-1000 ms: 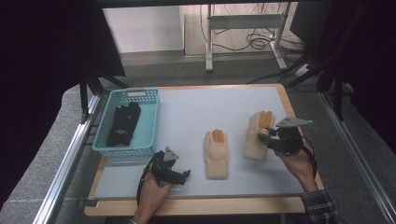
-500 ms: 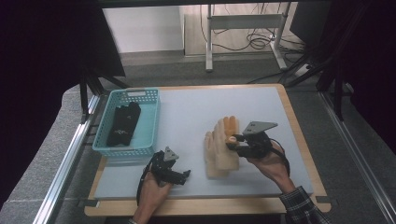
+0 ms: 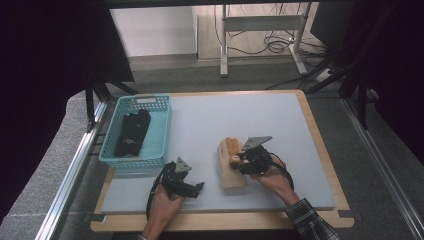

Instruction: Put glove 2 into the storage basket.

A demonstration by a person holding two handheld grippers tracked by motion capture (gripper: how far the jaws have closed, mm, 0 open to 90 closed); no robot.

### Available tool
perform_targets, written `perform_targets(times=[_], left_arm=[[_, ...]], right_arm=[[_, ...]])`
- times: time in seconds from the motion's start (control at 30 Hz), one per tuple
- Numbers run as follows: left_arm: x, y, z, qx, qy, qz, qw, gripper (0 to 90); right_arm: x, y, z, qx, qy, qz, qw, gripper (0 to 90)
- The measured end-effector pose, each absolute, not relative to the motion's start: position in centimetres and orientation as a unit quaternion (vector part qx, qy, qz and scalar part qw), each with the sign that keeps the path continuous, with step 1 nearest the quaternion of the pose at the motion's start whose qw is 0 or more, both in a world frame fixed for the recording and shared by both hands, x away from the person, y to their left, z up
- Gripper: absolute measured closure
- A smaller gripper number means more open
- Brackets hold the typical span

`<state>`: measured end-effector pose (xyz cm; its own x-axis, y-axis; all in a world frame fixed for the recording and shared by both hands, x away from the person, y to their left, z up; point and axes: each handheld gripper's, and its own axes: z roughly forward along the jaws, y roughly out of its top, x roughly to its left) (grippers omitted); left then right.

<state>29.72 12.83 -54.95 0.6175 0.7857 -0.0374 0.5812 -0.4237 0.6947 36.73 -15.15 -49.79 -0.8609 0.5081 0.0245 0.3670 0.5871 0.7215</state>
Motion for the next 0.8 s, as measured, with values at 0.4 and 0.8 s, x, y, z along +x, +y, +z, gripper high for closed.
perform_targets(times=[0.4, 0.8], left_arm=[[29.7, 12.8, -55.0, 0.831, 0.411, 0.148, 0.345, 0.6], [29.7, 12.9, -54.9, 0.829, 0.413, 0.147, 0.346, 1.2]], right_arm=[[36.0, -18.2, -47.7, 0.270, 0.871, 0.395, 0.113, 56.2], [33.9, -19.6, -51.5, 0.266, 0.884, 0.375, 0.082, 85.9]])
